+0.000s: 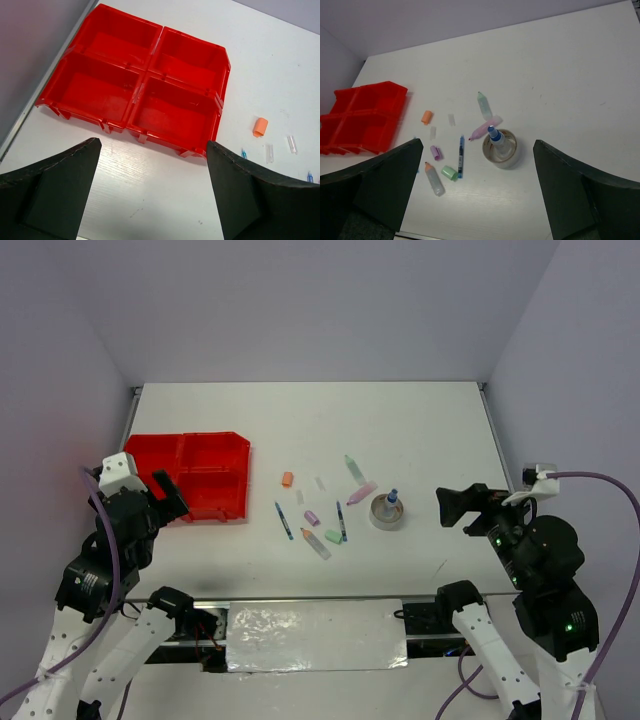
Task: Sort the stationery into containers
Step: Pick up the stationery from the center of the board, then place the stationery in the storage box.
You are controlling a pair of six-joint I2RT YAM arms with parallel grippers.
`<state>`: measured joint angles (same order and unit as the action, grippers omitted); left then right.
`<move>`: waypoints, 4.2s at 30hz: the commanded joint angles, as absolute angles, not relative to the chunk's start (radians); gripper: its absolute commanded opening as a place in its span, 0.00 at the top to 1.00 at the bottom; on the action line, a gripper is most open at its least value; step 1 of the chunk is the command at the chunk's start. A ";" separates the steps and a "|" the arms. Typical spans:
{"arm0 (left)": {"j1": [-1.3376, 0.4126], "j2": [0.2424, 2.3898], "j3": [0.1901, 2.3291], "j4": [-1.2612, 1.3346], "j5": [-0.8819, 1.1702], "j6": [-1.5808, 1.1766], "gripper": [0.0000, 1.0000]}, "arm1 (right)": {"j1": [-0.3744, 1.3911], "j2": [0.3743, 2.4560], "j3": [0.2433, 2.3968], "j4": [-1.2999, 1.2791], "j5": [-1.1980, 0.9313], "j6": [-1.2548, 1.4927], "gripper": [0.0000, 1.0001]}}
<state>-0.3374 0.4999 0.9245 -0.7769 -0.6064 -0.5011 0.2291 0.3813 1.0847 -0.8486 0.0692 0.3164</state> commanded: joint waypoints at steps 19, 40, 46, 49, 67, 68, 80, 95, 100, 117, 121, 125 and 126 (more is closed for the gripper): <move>-0.342 0.477 0.904 -0.698 -0.569 -0.482 0.01 | 0.233 0.423 0.783 -0.592 -0.165 0.428 0.00; -0.342 0.535 0.897 -0.676 -0.508 -0.451 0.01 | 0.466 0.782 0.552 -0.178 0.253 0.299 0.26; -0.342 0.546 0.896 -0.672 -0.499 -0.449 0.01 | 0.508 0.866 0.566 -0.140 0.285 0.284 0.29; -0.342 0.549 0.897 -0.673 -0.495 -0.449 0.01 | 0.526 0.908 0.577 -0.124 0.317 0.281 0.34; -0.342 0.565 0.893 -0.661 -0.463 -0.437 0.01 | 0.561 0.954 0.577 -0.127 0.402 0.311 0.70; -0.342 0.563 0.891 -0.660 -0.463 -0.437 0.01 | 0.561 0.951 0.577 -0.130 0.402 0.311 0.73; -0.342 0.546 0.891 -0.640 -0.408 -0.416 0.01 | 0.563 0.861 0.666 -0.228 0.400 0.302 0.96; -0.405 0.933 1.041 -0.183 0.506 -0.222 0.01 | 0.563 0.845 1.133 -0.577 -0.072 0.385 1.00; -0.735 1.038 1.150 -0.132 0.384 -0.047 0.01 | 0.563 0.910 1.218 -0.561 -0.316 0.443 1.00; -0.946 1.198 1.249 -0.202 0.212 0.063 0.06 | 0.565 0.861 1.192 -0.477 -0.558 0.523 1.00; -0.951 1.232 1.288 -0.233 0.288 0.046 0.19 | 0.563 0.868 1.181 -0.437 -0.577 0.538 1.00; -0.962 1.290 1.353 -0.294 0.281 0.051 0.58 | 0.564 0.871 1.184 -0.425 -0.571 0.545 1.00; -0.965 1.296 1.359 -0.302 0.273 0.051 0.69 | 0.565 0.871 1.183 -0.422 -0.571 0.543 1.00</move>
<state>-0.9607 1.2648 1.3045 -0.3000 0.2741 0.0231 0.5533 0.8803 1.1774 -0.4984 -0.5083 0.5079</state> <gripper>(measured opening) 0.413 0.321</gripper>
